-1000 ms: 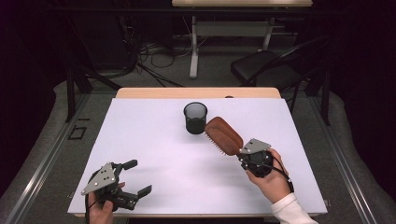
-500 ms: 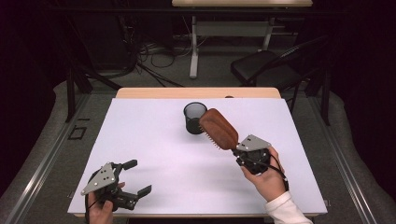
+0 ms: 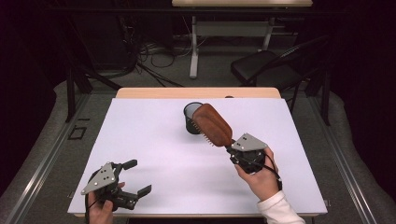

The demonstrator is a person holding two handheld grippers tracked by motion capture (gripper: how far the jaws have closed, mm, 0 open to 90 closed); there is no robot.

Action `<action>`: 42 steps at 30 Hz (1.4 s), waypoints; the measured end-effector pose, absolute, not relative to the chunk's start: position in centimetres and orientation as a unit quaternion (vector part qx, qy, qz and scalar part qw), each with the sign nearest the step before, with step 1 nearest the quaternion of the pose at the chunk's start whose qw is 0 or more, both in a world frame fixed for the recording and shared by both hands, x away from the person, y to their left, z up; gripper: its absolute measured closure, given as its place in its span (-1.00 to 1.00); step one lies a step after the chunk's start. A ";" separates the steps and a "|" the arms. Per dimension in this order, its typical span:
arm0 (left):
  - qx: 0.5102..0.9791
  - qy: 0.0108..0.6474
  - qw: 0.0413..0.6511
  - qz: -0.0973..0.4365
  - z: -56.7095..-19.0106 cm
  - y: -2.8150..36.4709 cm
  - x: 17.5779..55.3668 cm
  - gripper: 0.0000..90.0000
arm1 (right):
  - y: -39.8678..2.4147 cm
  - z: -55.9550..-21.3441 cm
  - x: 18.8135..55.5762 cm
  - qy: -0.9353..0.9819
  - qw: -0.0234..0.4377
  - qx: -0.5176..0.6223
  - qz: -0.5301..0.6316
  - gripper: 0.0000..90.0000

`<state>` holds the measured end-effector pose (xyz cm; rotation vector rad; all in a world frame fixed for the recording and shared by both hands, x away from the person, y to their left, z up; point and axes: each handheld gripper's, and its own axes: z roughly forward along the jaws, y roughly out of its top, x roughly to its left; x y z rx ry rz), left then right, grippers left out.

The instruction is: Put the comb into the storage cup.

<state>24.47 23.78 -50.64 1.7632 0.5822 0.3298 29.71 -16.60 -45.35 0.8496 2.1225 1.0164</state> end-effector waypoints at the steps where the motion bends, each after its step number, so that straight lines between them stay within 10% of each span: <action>1: 0.757 0.250 0.587 0.142 -50.6 23.8 24.5 -0.99 | -16.5 -45.3 29.7 0.804 0.315 0.322 0.388 0.63; 42: 0.747 0.273 0.595 0.120 -50.5 23.1 25.5 -1.00 | -15.2 -46.4 29.6 0.752 0.322 0.323 0.476 0.63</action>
